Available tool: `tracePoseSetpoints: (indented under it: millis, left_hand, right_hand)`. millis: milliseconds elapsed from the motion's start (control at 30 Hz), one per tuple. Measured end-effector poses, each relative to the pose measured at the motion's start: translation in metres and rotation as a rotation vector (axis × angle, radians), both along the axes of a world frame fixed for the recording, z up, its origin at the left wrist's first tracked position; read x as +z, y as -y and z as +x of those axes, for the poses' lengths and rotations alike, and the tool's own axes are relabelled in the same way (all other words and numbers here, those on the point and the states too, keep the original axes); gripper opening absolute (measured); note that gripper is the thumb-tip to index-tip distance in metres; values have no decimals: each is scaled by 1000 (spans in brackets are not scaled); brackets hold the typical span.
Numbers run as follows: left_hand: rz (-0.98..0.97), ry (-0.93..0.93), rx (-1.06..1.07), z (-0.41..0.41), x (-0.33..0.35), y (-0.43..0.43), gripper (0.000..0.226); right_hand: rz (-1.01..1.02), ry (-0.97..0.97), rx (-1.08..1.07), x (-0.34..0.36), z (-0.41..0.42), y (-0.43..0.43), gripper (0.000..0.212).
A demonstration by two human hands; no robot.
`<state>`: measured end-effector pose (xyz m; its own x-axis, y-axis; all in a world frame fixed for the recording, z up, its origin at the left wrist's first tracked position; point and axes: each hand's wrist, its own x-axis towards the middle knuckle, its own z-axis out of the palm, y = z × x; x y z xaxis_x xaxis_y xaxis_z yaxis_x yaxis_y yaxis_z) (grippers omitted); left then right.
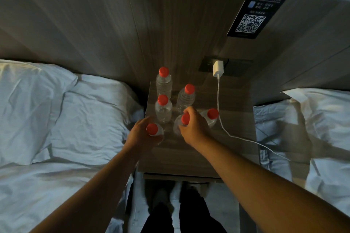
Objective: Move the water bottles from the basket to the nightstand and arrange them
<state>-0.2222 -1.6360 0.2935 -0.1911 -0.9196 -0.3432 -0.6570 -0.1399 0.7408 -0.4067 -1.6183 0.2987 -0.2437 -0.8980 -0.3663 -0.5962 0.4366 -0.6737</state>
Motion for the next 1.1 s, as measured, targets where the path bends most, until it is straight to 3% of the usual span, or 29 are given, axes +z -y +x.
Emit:
tracePoseSetpoints:
  millis: [67, 233, 567, 767, 867, 933, 1033, 1100]
  left_hand:
    - [21, 20, 5, 1, -3, 1, 35]
    - [39, 23, 49, 1, -4, 1, 45]
    - [16, -5, -92, 10, 42, 3, 37]
    - [68, -166, 47, 44, 102, -22, 29]
    - [137, -316, 84, 57, 126, -40, 40]
    - [126, -378, 122, 61, 136, -51, 24]
    - [79, -409, 78, 64, 157, -71, 38]
    - [63, -455, 56, 65, 172, -80, 35]
  right_hand:
    - [-4, -18, -15, -1, 1, 1, 36]
    - [-2, -35, -61, -3, 2, 3, 36]
    - [-10, -6, 40, 42, -1, -10, 48]
    - [-83, 114, -44, 107, -9, -54, 11]
    - [-52, 254, -97, 133, -10, -84, 14]
    - [-60, 298, -141, 144, -11, -101, 21]
    - [-132, 357, -214, 163, -10, -132, 23]
    - [-175, 359, -241, 176, -10, -150, 24]
